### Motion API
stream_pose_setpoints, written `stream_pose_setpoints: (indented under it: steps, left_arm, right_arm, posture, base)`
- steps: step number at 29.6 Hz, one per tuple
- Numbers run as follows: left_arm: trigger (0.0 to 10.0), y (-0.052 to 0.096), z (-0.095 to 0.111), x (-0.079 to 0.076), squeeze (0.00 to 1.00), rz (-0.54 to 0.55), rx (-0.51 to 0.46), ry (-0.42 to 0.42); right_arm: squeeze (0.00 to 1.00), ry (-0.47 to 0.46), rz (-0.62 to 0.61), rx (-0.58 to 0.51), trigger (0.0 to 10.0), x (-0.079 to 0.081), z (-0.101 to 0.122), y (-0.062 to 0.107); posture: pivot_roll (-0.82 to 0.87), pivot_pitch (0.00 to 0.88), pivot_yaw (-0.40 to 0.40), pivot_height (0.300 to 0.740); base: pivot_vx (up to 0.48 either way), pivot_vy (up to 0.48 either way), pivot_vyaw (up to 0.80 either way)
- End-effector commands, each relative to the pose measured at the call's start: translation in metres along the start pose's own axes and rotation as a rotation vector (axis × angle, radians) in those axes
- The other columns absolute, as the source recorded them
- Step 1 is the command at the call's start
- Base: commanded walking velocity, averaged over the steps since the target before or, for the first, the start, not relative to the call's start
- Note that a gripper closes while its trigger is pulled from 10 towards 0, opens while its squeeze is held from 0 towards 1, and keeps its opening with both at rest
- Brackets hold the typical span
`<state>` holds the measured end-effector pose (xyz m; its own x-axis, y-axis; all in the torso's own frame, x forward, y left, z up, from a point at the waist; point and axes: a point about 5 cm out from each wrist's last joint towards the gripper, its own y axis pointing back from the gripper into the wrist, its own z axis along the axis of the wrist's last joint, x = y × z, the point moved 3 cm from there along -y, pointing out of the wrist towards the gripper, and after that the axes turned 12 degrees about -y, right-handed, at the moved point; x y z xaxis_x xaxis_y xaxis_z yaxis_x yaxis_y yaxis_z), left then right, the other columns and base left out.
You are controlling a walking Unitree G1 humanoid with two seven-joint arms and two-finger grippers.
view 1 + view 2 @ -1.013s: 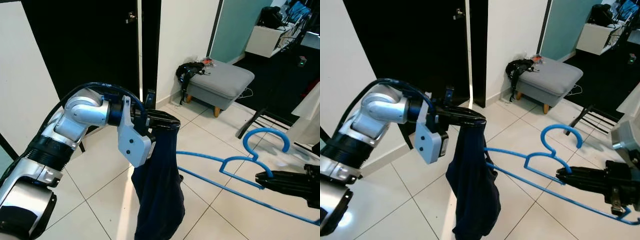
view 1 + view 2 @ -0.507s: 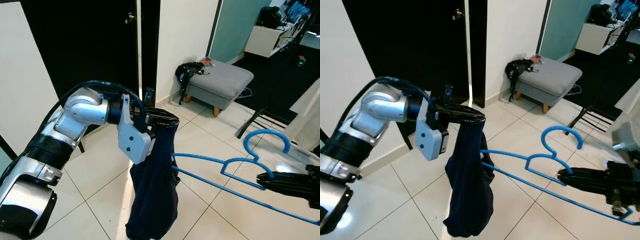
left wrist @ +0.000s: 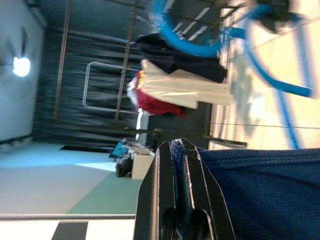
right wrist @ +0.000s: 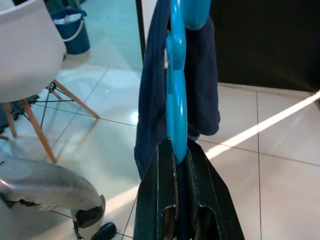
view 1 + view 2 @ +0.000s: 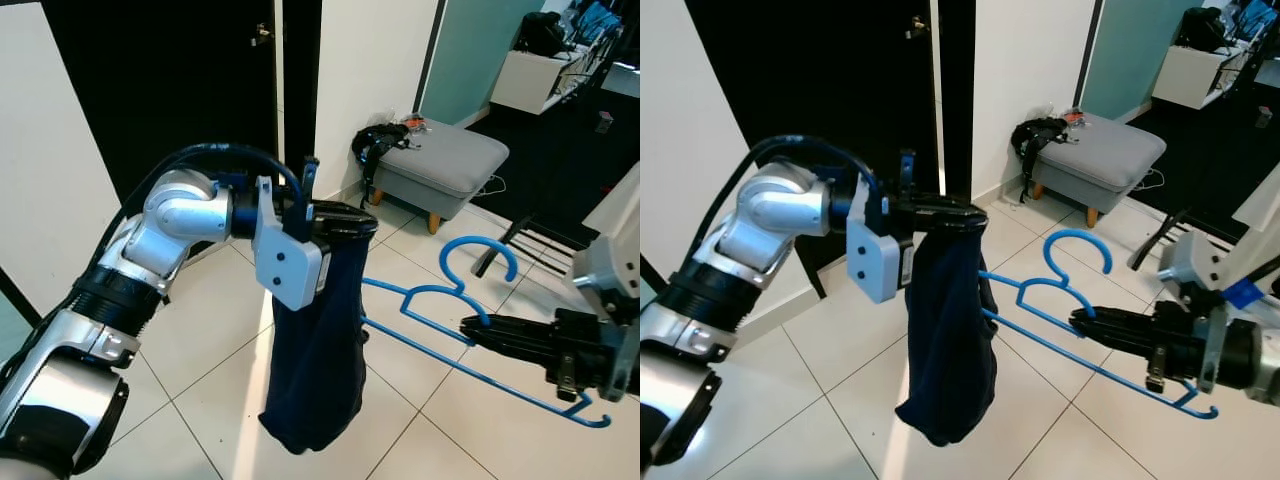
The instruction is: Hang hanger
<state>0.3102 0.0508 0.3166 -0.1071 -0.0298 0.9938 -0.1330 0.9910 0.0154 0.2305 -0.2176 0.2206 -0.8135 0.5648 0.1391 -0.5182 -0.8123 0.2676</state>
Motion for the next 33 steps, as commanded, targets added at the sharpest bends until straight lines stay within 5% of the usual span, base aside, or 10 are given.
stream_pose_setpoints:
  steps: [1,7,16,24,27,30,31,33]
  left_arm:
    - [10.0,-0.001,0.0,0.017,0.0,0.062,-0.001,-0.027]
    - [10.0,0.007,-0.016,0.026,0.0,0.096,0.102,-0.035]
    - [10.0,0.047,-0.06,0.032,0.0,0.09,0.427,-0.074]
    - [10.0,0.051,-0.065,0.028,0.0,0.101,0.462,-0.085]
    - [10.0,0.047,-0.063,0.025,0.0,0.101,0.439,-0.093]
    - [10.0,0.041,-0.057,0.024,0.0,0.11,0.393,-0.107]
    - [10.0,0.033,-0.046,0.027,0.0,0.143,0.312,-0.114]
    - [10.0,0.03,-0.041,0.03,0.0,0.166,0.279,-0.12]
  right_arm:
    - [0.0,0.003,0.012,0.024,10.0,0.004,-0.004,-0.008]
    - [0.0,-0.009,-0.116,0.059,10.0,-0.011,-0.014,-0.017]
    - [0.0,0.003,-0.463,0.069,10.0,-0.044,-0.021,-0.002]
    - [0.0,-0.013,-0.628,-0.004,10.0,-0.064,-0.012,0.012]
    - [0.0,-0.028,-0.587,-0.042,10.0,-0.06,-0.008,0.01]
    - [0.0,-0.04,-0.417,-0.087,10.0,-0.038,-0.002,0.004]
    - [0.0,-0.045,-0.178,-0.097,10.0,-0.002,-0.001,0.003]
    - [0.0,-0.043,-0.108,-0.092,10.0,0.009,-0.002,0.004]
  posture:
    - [-0.07,0.041,0.003,0.74]
    - [-0.07,0.043,0.003,0.74]
    - [-0.09,0.045,0.008,0.74]
    - [-0.1,0.04,0.007,0.74]
    - [-0.1,0.038,0.003,0.74]
    - [-0.09,0.037,0.0,0.74]
    - [-0.09,0.037,-0.003,0.74]
    - [-0.09,0.036,-0.003,0.74]
  base:
    - [0.0,0.0,0.0]
    - [0.0,0.0,0.0]
    - [0.0,0.0,0.0]
    - [0.0,0.0,0.0]
    - [0.0,0.0,0.0]
    - [0.0,0.0,0.0]
    - [0.0,0.0,0.0]
    - [0.0,0.0,0.0]
